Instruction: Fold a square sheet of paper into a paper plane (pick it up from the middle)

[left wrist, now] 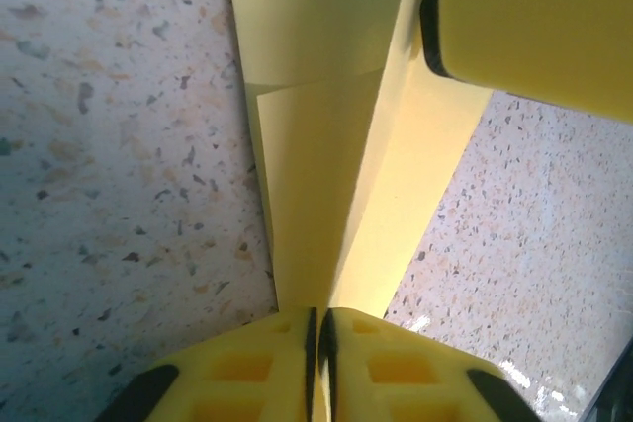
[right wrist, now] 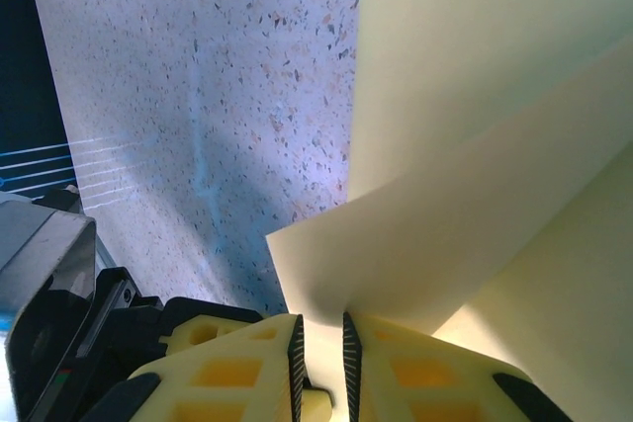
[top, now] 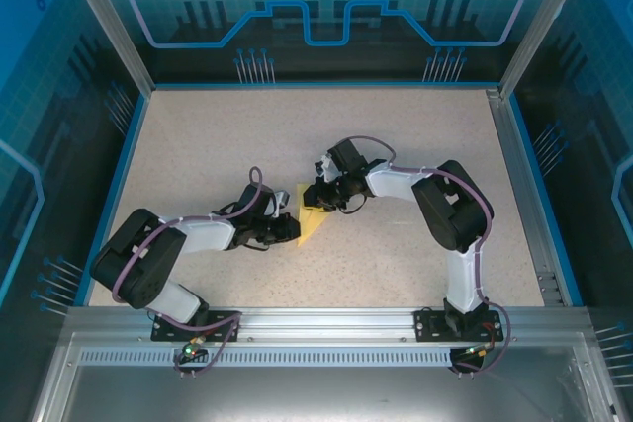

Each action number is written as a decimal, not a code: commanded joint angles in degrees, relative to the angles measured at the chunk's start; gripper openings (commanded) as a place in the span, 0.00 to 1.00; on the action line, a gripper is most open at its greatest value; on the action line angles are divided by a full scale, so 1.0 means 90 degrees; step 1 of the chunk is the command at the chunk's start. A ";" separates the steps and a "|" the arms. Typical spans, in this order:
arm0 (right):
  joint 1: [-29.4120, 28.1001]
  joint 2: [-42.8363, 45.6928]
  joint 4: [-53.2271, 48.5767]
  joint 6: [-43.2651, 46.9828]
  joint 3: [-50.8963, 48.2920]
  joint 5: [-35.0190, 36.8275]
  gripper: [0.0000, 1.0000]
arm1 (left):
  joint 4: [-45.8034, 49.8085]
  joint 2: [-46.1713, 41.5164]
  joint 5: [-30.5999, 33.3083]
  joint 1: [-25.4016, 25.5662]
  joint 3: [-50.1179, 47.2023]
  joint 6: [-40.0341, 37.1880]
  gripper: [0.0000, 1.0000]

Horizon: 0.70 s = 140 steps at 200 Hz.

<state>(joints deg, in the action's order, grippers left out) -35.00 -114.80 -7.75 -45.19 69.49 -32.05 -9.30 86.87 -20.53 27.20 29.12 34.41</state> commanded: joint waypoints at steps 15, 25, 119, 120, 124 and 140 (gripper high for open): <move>-0.0085 -0.0181 0.0010 0.0095 0.0140 -0.0174 0.21 | 0.0329 -0.0025 0.0194 -0.0063 0.0055 -0.0035 0.08; -0.0077 -0.0203 0.0011 0.0081 0.0150 -0.0169 0.21 | 0.0397 -0.0005 0.0249 -0.0063 0.0045 -0.0004 0.07; -0.0087 -0.0207 -0.0118 0.0175 0.0276 -0.0211 0.21 | 0.0807 0.0333 0.0302 -0.0068 0.0271 0.0189 0.02; -0.0086 -0.0190 -0.0117 0.0176 0.0266 -0.0209 0.20 | 0.0808 0.0331 0.0300 -0.0066 0.0276 0.0185 0.02; -0.0094 -0.0139 -0.0107 0.0187 0.0237 -0.0201 0.21 | 0.0845 0.0338 0.0290 -0.0068 0.0297 0.0166 0.01; -0.0105 0.0022 0.0005 0.0172 0.0119 -0.0278 0.21 | 0.0928 0.0342 0.0251 -0.0070 0.0366 0.0088 0.01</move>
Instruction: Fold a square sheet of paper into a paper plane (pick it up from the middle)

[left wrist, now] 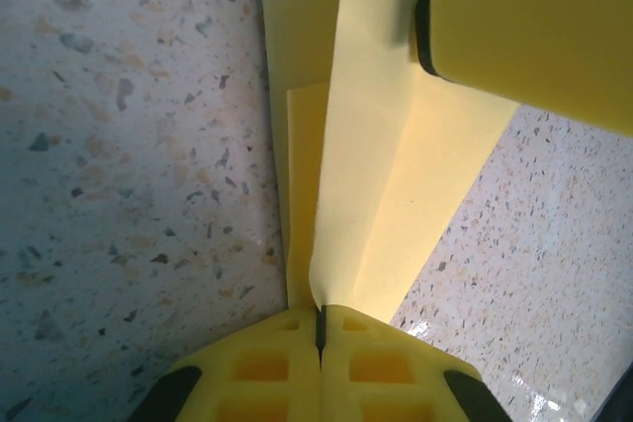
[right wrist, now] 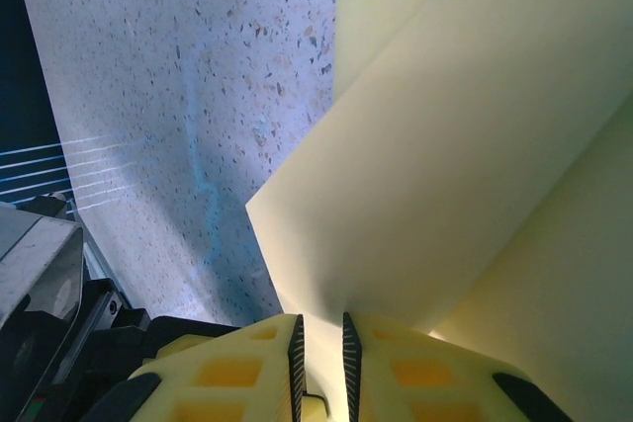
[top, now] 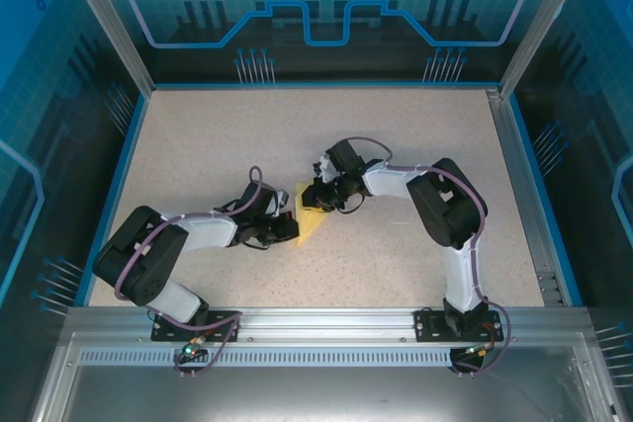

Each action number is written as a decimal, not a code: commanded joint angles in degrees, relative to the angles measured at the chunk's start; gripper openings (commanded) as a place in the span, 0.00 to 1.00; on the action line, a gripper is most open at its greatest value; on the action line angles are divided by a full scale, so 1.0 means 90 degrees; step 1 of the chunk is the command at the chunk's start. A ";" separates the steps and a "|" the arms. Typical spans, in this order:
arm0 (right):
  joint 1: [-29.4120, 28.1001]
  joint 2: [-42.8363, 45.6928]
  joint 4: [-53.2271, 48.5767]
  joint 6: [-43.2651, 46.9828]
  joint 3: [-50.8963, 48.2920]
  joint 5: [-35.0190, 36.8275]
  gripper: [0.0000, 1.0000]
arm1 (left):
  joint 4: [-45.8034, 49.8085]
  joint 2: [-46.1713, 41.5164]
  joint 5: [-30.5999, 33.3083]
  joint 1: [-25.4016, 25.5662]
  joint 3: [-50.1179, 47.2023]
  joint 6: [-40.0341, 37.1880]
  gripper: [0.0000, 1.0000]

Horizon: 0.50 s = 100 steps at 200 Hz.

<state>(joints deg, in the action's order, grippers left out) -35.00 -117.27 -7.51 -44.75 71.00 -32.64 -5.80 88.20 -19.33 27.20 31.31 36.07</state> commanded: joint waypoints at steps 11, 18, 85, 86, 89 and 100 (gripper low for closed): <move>-0.0115 0.0362 0.0055 0.0091 -0.0119 -0.0265 0.21 | 0.0592 0.0180 0.0134 -0.0063 0.0161 -0.0143 0.01; -0.0116 0.0418 0.0071 0.0085 -0.0167 -0.0245 0.21 | 0.0641 0.0194 0.0136 -0.0064 0.0190 -0.0178 0.00; -0.0193 0.0297 0.0053 0.0151 -0.0019 -0.0393 0.21 | 0.0700 0.0322 0.0032 -0.0064 0.0334 -0.0228 0.00; -0.0193 0.0282 0.0053 0.0149 -0.0009 -0.0399 0.21 | 0.0702 0.0324 0.0030 -0.0064 0.0342 -0.0228 0.00; -0.0193 0.0256 0.0044 0.0156 0.0021 -0.0410 0.21 | 0.0701 0.0326 0.0024 -0.0071 0.0348 -0.0222 0.00; -0.0183 0.0164 0.0011 0.0166 0.0093 -0.0361 0.21 | 0.0714 0.0327 0.0029 -0.0073 0.0349 -0.0226 0.00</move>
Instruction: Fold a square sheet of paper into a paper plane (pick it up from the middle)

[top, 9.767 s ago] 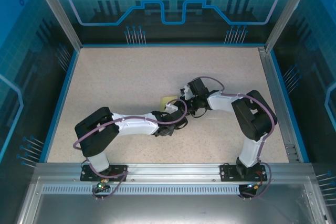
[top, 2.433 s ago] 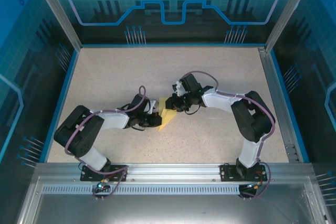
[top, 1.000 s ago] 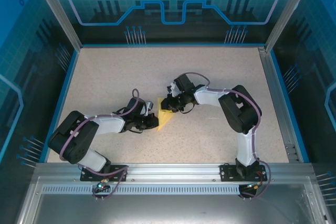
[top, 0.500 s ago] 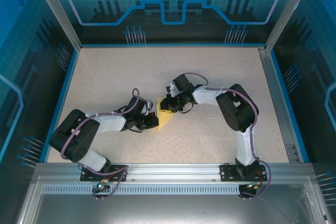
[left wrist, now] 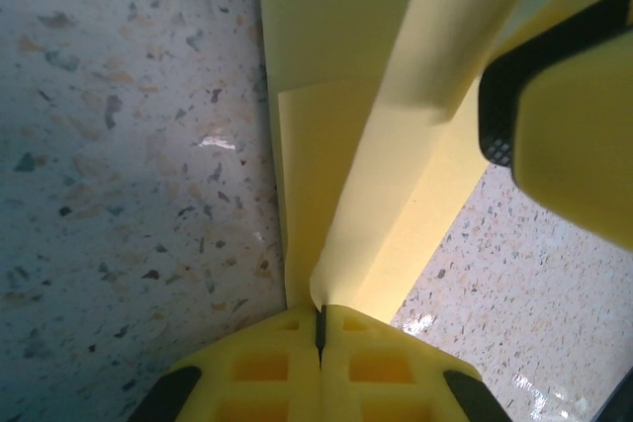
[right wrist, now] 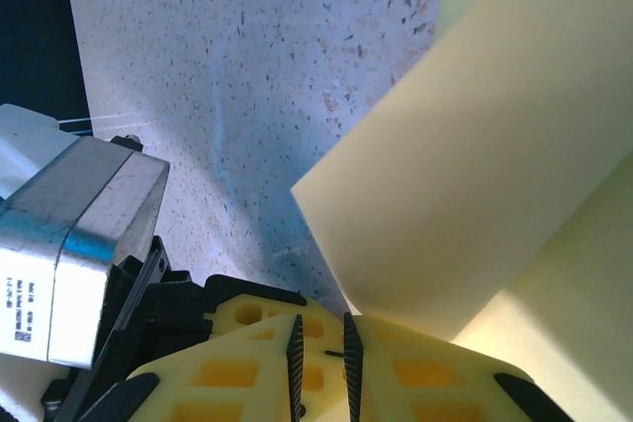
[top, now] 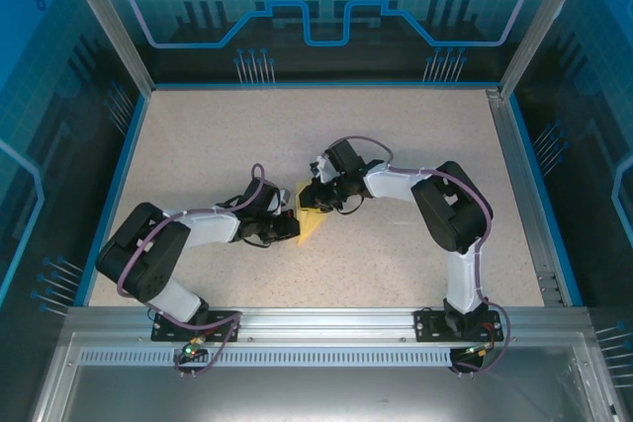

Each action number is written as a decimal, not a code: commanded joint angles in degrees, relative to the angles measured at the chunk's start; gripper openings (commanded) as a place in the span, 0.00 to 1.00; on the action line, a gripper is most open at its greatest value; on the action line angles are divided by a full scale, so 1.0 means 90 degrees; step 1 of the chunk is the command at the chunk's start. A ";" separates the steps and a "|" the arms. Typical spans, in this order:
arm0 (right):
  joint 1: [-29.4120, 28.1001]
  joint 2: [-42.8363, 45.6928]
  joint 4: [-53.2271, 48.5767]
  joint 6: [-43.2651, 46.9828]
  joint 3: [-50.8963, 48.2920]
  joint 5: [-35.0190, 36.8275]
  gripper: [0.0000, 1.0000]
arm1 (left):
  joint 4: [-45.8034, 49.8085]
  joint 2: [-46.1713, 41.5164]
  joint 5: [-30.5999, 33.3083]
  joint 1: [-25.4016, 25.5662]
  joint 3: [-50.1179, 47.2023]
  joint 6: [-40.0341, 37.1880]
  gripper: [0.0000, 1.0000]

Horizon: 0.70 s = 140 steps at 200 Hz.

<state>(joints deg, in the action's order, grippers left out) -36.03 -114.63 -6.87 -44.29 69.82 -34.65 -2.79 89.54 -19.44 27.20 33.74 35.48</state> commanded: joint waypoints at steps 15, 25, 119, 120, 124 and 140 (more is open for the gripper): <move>-0.0032 -0.0261 -0.0029 0.0055 0.0305 -0.0128 0.21 | 0.0382 0.0186 0.0035 -0.0073 0.0088 -0.0171 0.00; -0.0019 -0.0299 -0.0095 0.0057 0.0360 -0.0055 0.21 | 0.0420 0.0197 0.0023 -0.0073 0.0097 -0.0199 0.00; 0.0107 -0.0763 -0.0346 0.0215 0.0552 0.0164 0.21 | 0.0398 0.0351 -0.0047 -0.0083 0.0089 -0.0251 0.00; 0.0112 -0.0766 -0.0348 0.0215 0.0552 0.0162 0.21 | 0.0398 0.0353 -0.0047 -0.0083 0.0089 -0.0251 0.01; 0.0116 -0.0778 -0.0359 0.0224 0.0562 0.0176 0.21 | 0.0409 0.0363 -0.0054 -0.0083 0.0089 -0.0251 0.00; 0.0124 -0.0836 -0.0412 0.0280 0.0562 0.0183 0.21 | 0.0386 0.0354 -0.0084 -0.0083 0.0070 -0.0242 0.03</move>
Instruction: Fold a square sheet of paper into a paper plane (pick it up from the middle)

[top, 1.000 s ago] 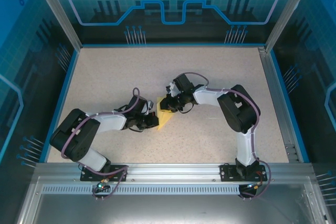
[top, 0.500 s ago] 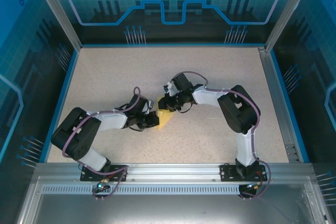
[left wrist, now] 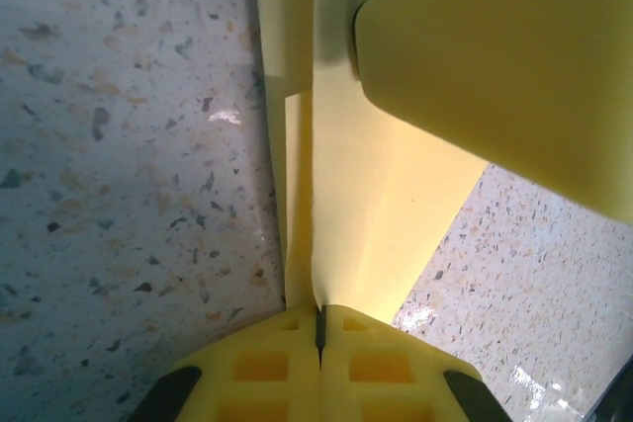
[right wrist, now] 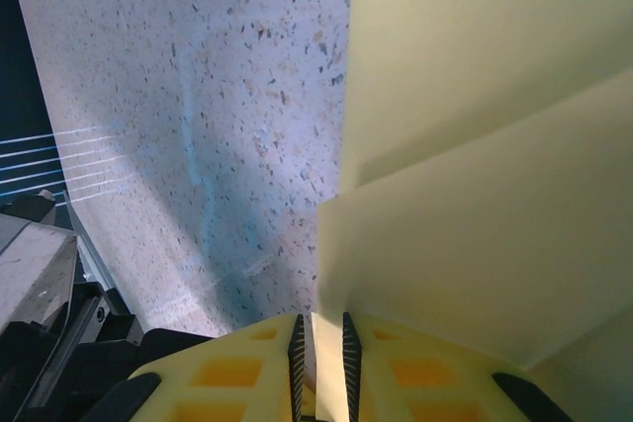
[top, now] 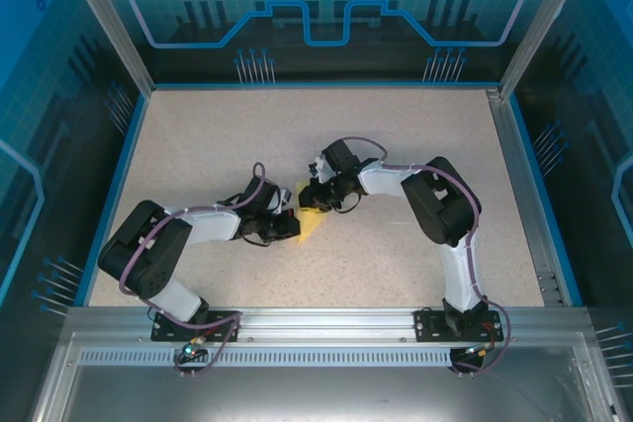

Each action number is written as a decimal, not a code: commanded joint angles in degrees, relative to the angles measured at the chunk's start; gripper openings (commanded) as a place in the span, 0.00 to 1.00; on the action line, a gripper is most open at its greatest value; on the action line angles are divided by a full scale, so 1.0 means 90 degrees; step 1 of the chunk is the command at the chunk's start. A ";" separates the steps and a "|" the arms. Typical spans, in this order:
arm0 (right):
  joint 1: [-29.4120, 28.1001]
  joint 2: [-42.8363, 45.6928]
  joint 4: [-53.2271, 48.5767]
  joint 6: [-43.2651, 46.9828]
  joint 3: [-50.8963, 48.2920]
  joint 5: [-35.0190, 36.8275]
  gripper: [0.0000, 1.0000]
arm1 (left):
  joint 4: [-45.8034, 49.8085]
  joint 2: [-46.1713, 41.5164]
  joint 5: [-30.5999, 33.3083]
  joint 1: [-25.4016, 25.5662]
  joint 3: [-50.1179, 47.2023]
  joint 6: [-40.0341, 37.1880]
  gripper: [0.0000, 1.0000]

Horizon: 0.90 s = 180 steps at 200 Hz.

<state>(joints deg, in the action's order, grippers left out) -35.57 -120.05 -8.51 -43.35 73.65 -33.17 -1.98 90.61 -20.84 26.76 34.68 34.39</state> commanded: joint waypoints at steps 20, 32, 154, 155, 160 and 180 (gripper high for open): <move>0.0073 -0.0318 -0.0278 0.0232 0.0138 -0.0022 0.21 | 0.0262 0.0151 -0.0020 -0.0034 -0.0055 -0.0129 0.05; 0.0067 -0.0387 -0.0320 0.0289 0.0132 -0.0067 0.21 | 0.0259 0.0072 -0.0089 -0.0036 -0.0054 -0.0152 0.07; 0.0056 -0.0470 -0.0314 0.0336 -0.0048 -0.0084 0.21 | 0.1392 -0.2096 0.1589 -0.0213 -0.0503 0.1122 0.23; 0.0056 -0.0470 -0.0314 0.0335 -0.0048 -0.0084 0.21 | 0.1402 -0.2092 0.1591 -0.0217 -0.0498 0.1141 0.23; 0.0057 -0.0462 -0.0314 0.0335 -0.0045 -0.0079 0.21 | 0.1452 -0.2092 0.1634 -0.0234 -0.0471 0.1239 0.22; 0.0056 -0.0441 -0.0298 0.0325 -0.0065 -0.0077 0.20 | 0.1468 -0.1960 0.1581 -0.0256 -0.0332 0.1311 0.23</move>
<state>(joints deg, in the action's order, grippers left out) -35.20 -121.84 -8.93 -41.30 74.37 -34.92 7.05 72.27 -9.65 25.17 30.92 42.24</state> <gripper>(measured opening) 0.206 0.220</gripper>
